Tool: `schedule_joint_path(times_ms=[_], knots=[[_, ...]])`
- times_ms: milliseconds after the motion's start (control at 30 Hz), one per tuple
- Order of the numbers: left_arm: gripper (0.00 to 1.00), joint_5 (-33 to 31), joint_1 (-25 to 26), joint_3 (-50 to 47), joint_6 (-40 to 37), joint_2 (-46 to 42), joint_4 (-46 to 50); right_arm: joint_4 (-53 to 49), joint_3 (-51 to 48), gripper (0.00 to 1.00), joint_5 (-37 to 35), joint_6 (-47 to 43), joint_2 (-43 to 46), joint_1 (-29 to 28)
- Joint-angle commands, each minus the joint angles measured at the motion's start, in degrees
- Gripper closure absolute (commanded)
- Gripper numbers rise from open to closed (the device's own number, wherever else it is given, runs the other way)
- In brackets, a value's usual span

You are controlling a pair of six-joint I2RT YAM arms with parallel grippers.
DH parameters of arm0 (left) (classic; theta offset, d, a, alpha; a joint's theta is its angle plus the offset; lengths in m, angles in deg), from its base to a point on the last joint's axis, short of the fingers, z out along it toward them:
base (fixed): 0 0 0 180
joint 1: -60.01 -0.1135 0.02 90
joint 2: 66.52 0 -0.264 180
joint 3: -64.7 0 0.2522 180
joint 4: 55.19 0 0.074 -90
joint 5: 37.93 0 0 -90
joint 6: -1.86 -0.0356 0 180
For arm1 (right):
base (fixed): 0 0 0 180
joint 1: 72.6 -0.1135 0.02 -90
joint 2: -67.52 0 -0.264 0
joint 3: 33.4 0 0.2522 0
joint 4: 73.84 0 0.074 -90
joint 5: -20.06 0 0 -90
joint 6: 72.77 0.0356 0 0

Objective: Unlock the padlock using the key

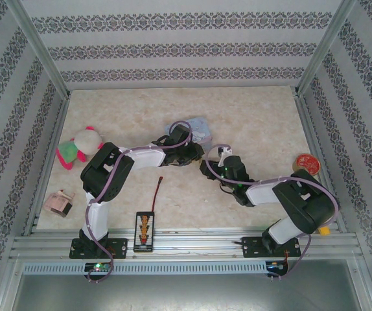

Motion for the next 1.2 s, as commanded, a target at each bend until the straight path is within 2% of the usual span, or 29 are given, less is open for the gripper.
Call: schedule_joint_path(times_ms=[0,333,700,933,1000,1033,1067,1100,1167], knots=[[0.89,6.7,0.7,-0.8,3.8,1.9,3.1,0.7,-0.8,0.67,0.4,2.5,0.9,0.0],[0.88,7.1,0.6,-1.0,3.9,1.9,2.9,2.9,1.8,0.74,2.6,4.3,-4.7,0.0],[0.88,7.4,0.6,-1.0,3.8,1.9,2.8,4.9,4.5,0.76,3.3,3.7,-7.8,0.7],[0.87,7.7,0.6,-1.1,3.7,1.8,2.5,5.4,5.9,0.92,4.0,4.1,-9.5,1.5],[0.84,7.8,0.7,-1.2,3.5,1.6,2.1,6.0,6.1,1.0,4.2,4.6,-9.8,1.7],[0.81,7.8,0.6,-1.3,3.3,1.4,1.9,6.3,6.1,1.0,4.3,4.9,-9.9,1.8],[0.75,7.6,0.6,-1.4,2.9,1.2,1.7,6.7,5.9,1.0,4.3,5.2,-9.9,1.8],[0.64,7.4,0.6,-1.4,2.3,0.7,1.5,7.0,5.8,1.0,4.3,5.5,-9.8,1.9],[0.52,6.6,0.6,-1.9,1.1,-0.3,1.0,7.6,5.4,1.0,4.3,6.3,-9.7,2.2]])
